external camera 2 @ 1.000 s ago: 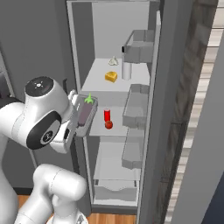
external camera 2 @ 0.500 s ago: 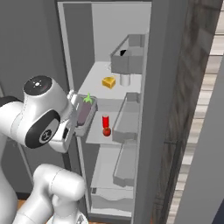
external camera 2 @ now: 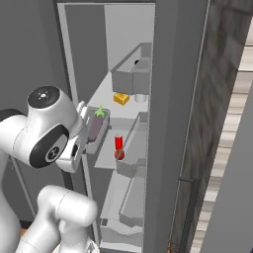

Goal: Place the tupperware on the second highest shelf of the fridge. Make space for the tupperware among the existing items by rearranging them on the shelves if needed. Close the fridge door when finished.

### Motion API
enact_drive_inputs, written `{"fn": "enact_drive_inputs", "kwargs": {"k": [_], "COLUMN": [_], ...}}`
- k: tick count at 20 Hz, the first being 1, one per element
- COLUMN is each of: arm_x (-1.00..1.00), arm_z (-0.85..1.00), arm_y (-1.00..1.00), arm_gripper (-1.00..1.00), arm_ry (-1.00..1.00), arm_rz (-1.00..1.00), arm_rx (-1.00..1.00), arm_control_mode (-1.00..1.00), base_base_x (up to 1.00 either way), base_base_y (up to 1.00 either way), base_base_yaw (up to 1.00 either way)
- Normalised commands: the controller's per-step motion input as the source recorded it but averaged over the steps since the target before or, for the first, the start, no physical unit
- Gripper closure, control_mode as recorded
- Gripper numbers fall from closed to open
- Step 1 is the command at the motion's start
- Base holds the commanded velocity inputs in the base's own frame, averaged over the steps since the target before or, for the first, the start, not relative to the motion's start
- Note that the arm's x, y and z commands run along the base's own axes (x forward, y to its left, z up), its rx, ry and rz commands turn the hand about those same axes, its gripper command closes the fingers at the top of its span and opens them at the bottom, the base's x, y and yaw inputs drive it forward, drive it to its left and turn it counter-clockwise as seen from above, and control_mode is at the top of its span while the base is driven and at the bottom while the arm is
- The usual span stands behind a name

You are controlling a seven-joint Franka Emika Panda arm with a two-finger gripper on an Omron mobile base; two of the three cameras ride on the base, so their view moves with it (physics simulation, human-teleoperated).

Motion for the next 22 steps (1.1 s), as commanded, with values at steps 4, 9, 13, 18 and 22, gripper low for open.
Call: {"fn": "enact_drive_inputs", "kwargs": {"k": [4, 9, 13, 18, 22], "arm_x": [0.00, -0.02, 0.05, 0.08, 0.23], "arm_z": [-0.13, -0.60, -0.63, -0.53, -0.43], "arm_y": [-0.06, -0.08, 0.00, -0.02, -0.13], "arm_gripper": [1.00, 1.00, 1.00, 1.00, 1.00], "arm_ry": [0.00, 0.01, 0.11, 0.12, 0.04], "arm_rz": [0.02, 0.02, 0.00, 0.00, 0.00], "arm_rx": [0.00, -0.01, -0.01, 0.00, 0.00], "arm_control_mode": [-1.00, -1.00, -1.00, -1.00, -1.00], "base_base_x": [0.07, 0.00, 0.00, 0.00, 0.00], "base_base_y": [-0.11, 0.00, 0.00, 0.00, 0.00], "base_base_yaw": [0.07, 0.00, 0.00, 0.00, 0.00]}}
